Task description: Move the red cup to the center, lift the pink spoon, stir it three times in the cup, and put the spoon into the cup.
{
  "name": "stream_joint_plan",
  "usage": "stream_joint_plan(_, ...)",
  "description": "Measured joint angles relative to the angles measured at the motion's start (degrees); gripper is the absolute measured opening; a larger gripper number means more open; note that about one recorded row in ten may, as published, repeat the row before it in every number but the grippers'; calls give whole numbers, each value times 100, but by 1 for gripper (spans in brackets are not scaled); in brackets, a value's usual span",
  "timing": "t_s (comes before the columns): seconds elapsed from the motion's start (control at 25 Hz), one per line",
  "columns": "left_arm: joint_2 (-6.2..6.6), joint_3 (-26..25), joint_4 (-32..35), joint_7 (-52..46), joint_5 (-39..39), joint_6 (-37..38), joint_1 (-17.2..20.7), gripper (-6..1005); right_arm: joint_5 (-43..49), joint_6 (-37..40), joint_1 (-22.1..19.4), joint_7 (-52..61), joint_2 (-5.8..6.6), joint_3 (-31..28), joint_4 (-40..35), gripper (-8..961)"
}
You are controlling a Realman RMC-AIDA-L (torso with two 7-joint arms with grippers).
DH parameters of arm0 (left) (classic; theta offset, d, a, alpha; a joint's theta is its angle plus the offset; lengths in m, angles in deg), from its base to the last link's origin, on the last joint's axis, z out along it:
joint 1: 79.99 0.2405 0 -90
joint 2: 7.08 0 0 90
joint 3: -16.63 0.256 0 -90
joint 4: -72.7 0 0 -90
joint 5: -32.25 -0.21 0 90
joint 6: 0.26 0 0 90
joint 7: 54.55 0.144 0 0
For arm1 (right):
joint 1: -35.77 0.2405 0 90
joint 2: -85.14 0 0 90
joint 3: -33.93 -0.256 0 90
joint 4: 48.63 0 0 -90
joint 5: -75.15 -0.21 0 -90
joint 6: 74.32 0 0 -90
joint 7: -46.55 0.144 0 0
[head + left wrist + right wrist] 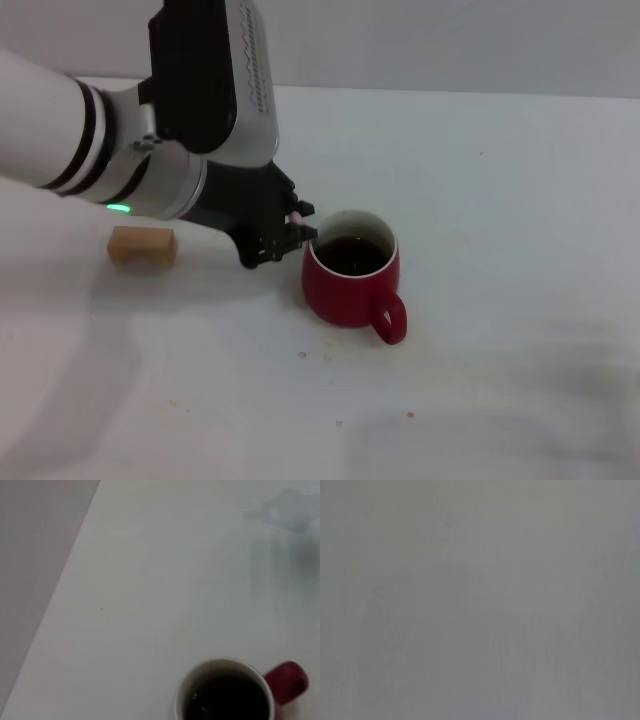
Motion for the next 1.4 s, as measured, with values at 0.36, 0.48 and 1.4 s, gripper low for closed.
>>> stream_joint_plan(0.36, -45, 149, 336, -79, 335, 270, -300, 172, 0, 46, -32, -3, 0, 0, 0, 0)
stream_joint_plan(0.48, -52, 237, 146, -198, 399, 434, -149, 172, 0, 50, -37, -3, 0, 0, 0, 0)
stream_joint_plan(1.4, -63, 136, 149, 4998, 9271, 3715, 1588, 823, -1, 28, -34, -3, 1, 0, 0, 0)
